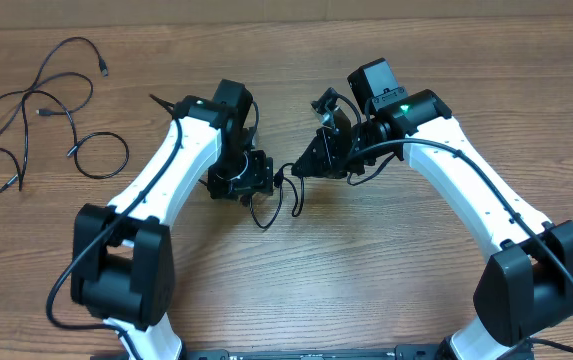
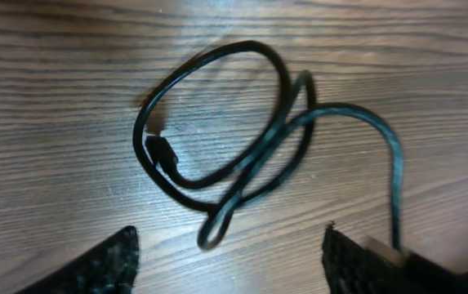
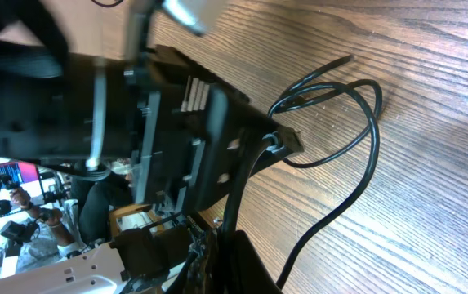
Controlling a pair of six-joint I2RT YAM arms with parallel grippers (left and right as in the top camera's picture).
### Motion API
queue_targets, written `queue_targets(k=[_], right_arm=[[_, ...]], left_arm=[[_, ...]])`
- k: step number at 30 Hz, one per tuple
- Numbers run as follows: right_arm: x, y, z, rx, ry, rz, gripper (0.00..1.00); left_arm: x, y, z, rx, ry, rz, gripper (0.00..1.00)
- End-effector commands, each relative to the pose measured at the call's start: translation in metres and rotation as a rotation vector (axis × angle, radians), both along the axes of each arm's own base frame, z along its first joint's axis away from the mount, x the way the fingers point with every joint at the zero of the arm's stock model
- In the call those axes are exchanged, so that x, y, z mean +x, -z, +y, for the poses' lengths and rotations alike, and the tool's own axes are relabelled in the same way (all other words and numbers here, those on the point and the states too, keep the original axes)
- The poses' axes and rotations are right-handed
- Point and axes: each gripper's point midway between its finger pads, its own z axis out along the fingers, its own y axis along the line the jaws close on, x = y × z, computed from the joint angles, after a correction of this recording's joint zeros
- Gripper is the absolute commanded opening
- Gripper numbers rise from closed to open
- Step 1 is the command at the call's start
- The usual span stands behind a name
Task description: Untangle cables
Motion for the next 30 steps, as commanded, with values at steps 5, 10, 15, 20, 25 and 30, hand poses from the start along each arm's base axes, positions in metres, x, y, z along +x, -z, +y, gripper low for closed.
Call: queue_targets(k=[5, 10, 15, 20, 25, 30], right_arm=[[0.003, -0.004, -0.003, -0.027, 0.007, -0.053, 0.04], [0.005, -0.003, -0.004, -0.040, 0.012, -0.059, 0.04], [0.016, 0.012, -0.019, -0.163, 0.116, -0.045, 0.04], [0.029, 0.030, -0.047, -0.344, 0.331, 0.017, 0.04], [0.036, 0.041, -0.071, -0.473, 0.504, 0.055, 0.04], [0.036, 0.048, -0.097, -0.597, 0.673, 0.092, 0.04]], left_arm=[[-0.015, 0.042, 0.010, 0.068, 0.007, 0.148, 0.25], [-0.013, 0.035, 0.014, 0.065, -0.007, 0.140, 0.04], [-0.004, -0.008, 0.047, 0.129, -0.079, 0.151, 0.04], [0.009, -0.060, 0.107, 0.331, -0.237, 0.092, 0.04], [0.013, -0.076, 0.136, 0.388, -0.305, 0.059, 0.28], [0.014, -0.074, 0.121, 0.350, -0.283, 0.057, 0.40]])
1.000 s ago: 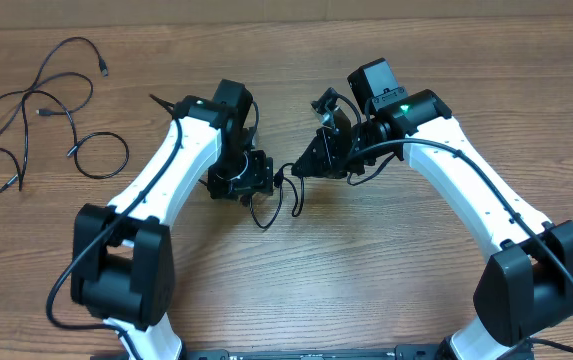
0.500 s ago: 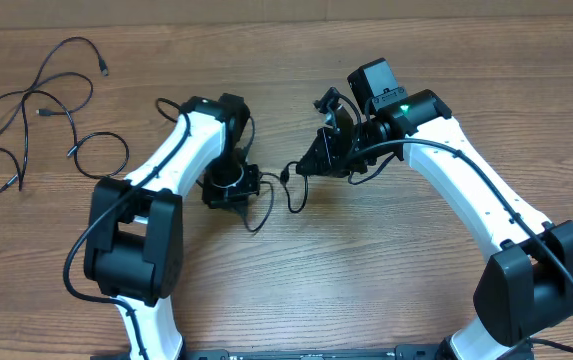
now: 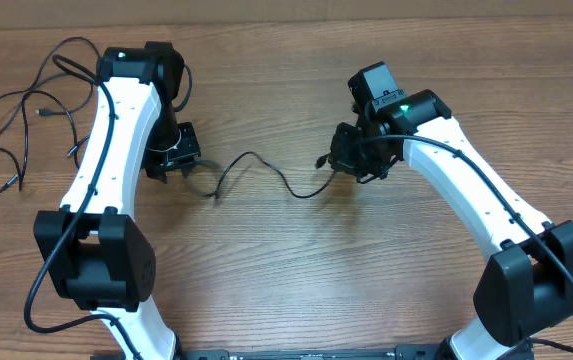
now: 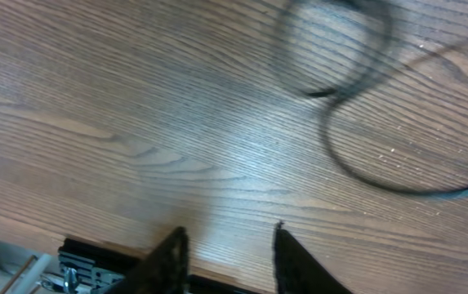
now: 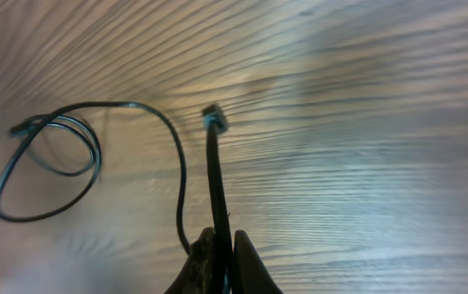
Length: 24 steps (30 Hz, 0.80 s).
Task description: Untangle cables
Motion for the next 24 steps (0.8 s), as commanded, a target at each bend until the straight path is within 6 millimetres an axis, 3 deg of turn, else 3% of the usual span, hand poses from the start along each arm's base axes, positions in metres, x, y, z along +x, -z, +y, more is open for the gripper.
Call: queue_targets(k=[1, 5, 9, 13, 14, 16, 19, 24], right_arm=[[0.006, -0.003, -0.026, -0.122, 0.173, -0.023, 0.04], [0.002, 0.001, -0.049, -0.233, 0.266, -0.013, 0.04], [0.000, 0.001, -0.052, -0.248, 0.273, -0.009, 0.04], [0.000, 0.001, -0.052, -0.248, 0.274, -0.009, 0.04], [0.001, 0.001, -0.052, -0.246, 0.274, -0.011, 0.04], [0.002, 0.001, -0.051, -0.243, 0.274, -0.013, 0.04], [0.004, 0.001, -0.050, -0.236, 0.274, -0.020, 0.04], [0.004, 0.000, -0.050, -0.235, 0.274, -0.022, 0.04]], left_arm=[[0.005, -0.005, -0.010, 0.005, 0.020, -0.041, 0.44], [0.015, 0.001, -0.021, -0.001, 0.046, -0.082, 0.69], [0.020, 0.013, -0.023, -0.002, 0.051, -0.098, 0.86], [0.021, 0.041, -0.024, -0.010, 0.049, -0.102, 0.83], [0.021, 0.053, -0.028, -0.036, 0.050, -0.107, 0.78], [0.025, 0.074, -0.044, -0.125, 0.073, -0.133, 0.77], [0.033, 0.088, -0.057, -0.202, 0.066, -0.177, 0.76], [0.036, 0.109, -0.056, -0.188, -0.021, -0.212, 0.67]])
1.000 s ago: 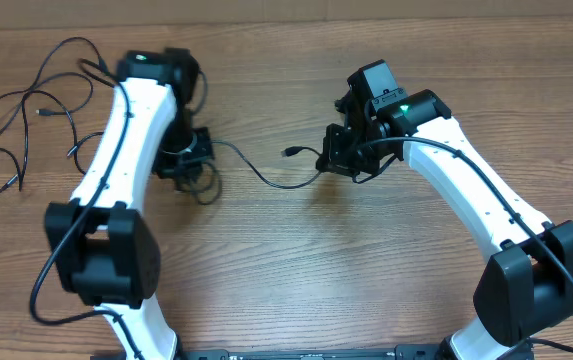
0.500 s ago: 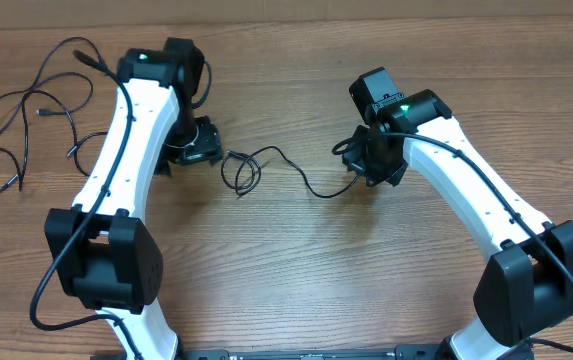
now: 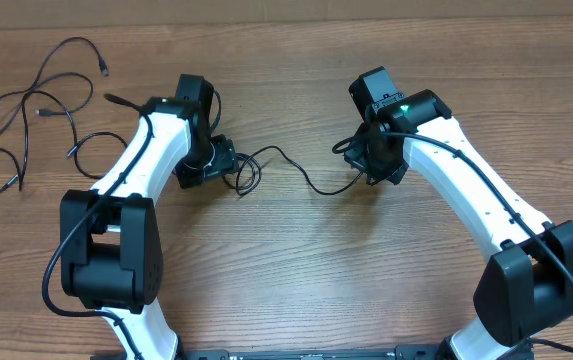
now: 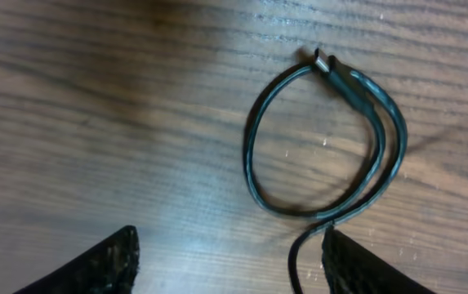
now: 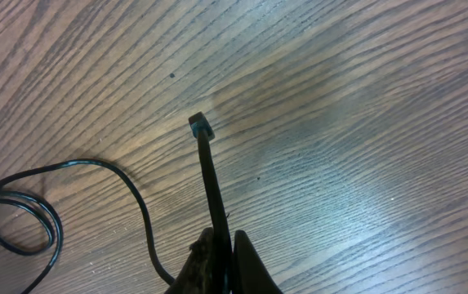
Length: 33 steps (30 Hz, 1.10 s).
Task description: Untangle cables
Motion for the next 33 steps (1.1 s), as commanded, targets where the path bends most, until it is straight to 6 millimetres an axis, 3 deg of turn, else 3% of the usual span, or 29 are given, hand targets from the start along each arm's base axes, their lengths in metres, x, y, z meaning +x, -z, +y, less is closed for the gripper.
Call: queue_targets(k=[1, 6, 10, 16, 25, 33], right_arm=[[0.002, -0.009, -0.001, -0.002, 0.014, -0.032, 0.04], [0.002, -0.009, 0.000, 0.005, 0.012, -0.030, 0.04], [0.002, -0.009, 0.000, 0.005, 0.012, -0.030, 0.04], [0.002, -0.009, 0.000, 0.005, 0.012, -0.030, 0.04], [0.002, -0.009, 0.000, 0.005, 0.012, -0.030, 0.04], [0.002, -0.009, 0.000, 0.006, 0.008, -0.033, 0.04]], left_arm=[[-0.007, 0.013, -0.003, -0.025, -0.078, 0.018, 0.64], [-0.007, 0.032, 0.006, 0.076, -0.111, 0.040, 0.63], [-0.007, 0.038, 0.002, 0.107, -0.092, 0.036, 0.64], [0.001, 0.038, 0.011, 0.186, -0.155, -0.009, 0.64], [0.011, 0.038, 0.009, 0.173, -0.181, -0.045, 0.65], [0.001, 0.068, 0.005, 0.168, -0.163, 0.034, 0.64]])
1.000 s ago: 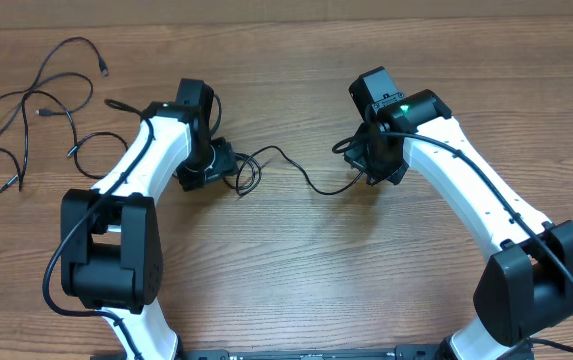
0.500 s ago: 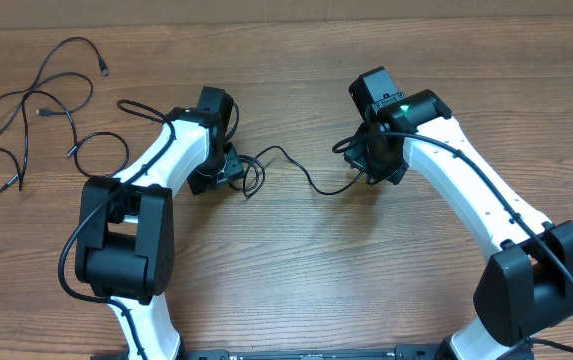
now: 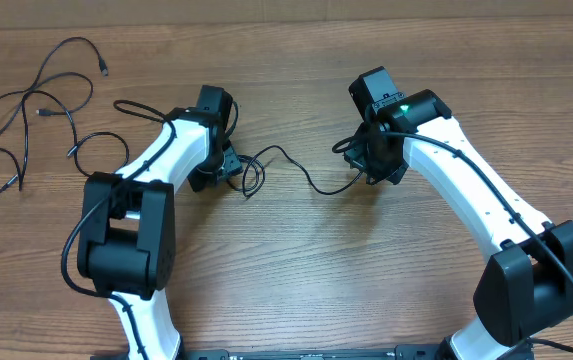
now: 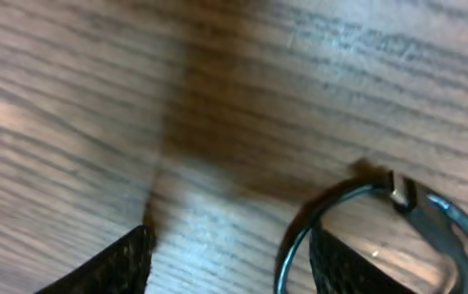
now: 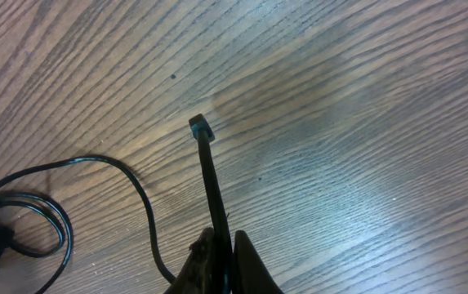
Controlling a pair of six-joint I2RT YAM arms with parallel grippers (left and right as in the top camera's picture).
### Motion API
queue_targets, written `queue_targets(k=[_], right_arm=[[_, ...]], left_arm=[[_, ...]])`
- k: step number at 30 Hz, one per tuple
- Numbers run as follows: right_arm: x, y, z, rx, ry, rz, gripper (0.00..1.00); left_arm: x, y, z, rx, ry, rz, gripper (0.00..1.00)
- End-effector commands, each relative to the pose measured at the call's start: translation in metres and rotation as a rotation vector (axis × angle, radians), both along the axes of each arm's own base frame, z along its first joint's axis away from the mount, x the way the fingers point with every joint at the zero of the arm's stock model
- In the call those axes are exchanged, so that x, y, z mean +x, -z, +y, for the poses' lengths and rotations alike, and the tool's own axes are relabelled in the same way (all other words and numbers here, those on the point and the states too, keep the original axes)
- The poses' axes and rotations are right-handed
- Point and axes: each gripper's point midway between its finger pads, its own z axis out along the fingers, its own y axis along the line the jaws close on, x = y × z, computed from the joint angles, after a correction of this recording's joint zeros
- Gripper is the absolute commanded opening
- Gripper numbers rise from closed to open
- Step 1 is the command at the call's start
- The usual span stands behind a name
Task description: Untangle cables
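Note:
A thin black cable (image 3: 296,172) lies on the wooden table between my two arms. Its left end curls into a small loop (image 3: 251,177). My left gripper (image 3: 222,166) is open and low over the table beside that loop. In the left wrist view the loop (image 4: 323,214) and its connector (image 4: 402,193) lie just inside the right finger (image 4: 356,261). Nothing is between the fingers of the left gripper (image 4: 229,245). My right gripper (image 5: 219,245) is shut on the cable's other end, and the plug (image 5: 200,126) sticks out ahead of it.
A bunch of other thin black cables (image 3: 36,110) lies tangled at the table's far left, apart from both arms. Bare wood (image 3: 316,280) stretches in front of the arms.
My left gripper has moved closer to the table and nearer the small loop, still open. The right gripper holds the same cable end in the same place.
Both grippers were close together mid-table, the cable coiled under the open left one and its end in the right. Then the left arm stood far to the left and the cable lay stretched out. The left gripper then came back, open, over the small loop.

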Motion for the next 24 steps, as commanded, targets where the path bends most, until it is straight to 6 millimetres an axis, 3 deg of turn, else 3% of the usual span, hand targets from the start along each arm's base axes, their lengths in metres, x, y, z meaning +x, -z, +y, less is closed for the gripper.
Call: queue_targets(k=[1, 4, 5, 6, 9, 13, 17, 20, 24], right_arm=[[0.002, -0.009, 0.000, 0.003, 0.003, -0.030, 0.04], [0.002, -0.009, 0.000, 0.003, 0.003, -0.031, 0.04], [0.002, -0.009, 0.000, 0.003, 0.003, -0.031, 0.04], [0.002, -0.009, 0.000, 0.003, 0.003, -0.031, 0.04], [0.002, -0.009, 0.000, 0.003, 0.003, -0.030, 0.04], [0.001, -0.009, 0.000, 0.001, 0.003, -0.028, 0.04], [0.001, -0.009, -0.001, 0.001, 0.003, -0.027, 0.04], [0.001, -0.008, -0.001, 0.002, 0.003, -0.027, 0.04], [-0.004, -0.009, 0.012, 0.058, -0.103, -0.009, 0.04]], left_arm=[[-0.015, 0.031, 0.001, 0.020, 0.003, 0.092, 0.64], [-0.022, 0.041, 0.003, 0.032, 0.030, 0.135, 0.57], [-0.024, 0.042, 0.003, 0.035, 0.041, 0.144, 0.50], [-0.025, 0.042, 0.004, 0.037, 0.052, 0.148, 0.32], [-0.027, 0.042, 0.005, 0.038, 0.057, 0.156, 0.04], [-0.031, 0.039, 0.011, 0.040, 0.043, 0.179, 0.04], [-0.026, 0.016, 0.026, 0.039, 0.001, 0.192, 0.04], [-0.016, -0.020, 0.041, 0.032, -0.044, 0.173, 0.04], [-0.004, -0.098, 0.054, 0.012, -0.053, 0.042, 0.04]])
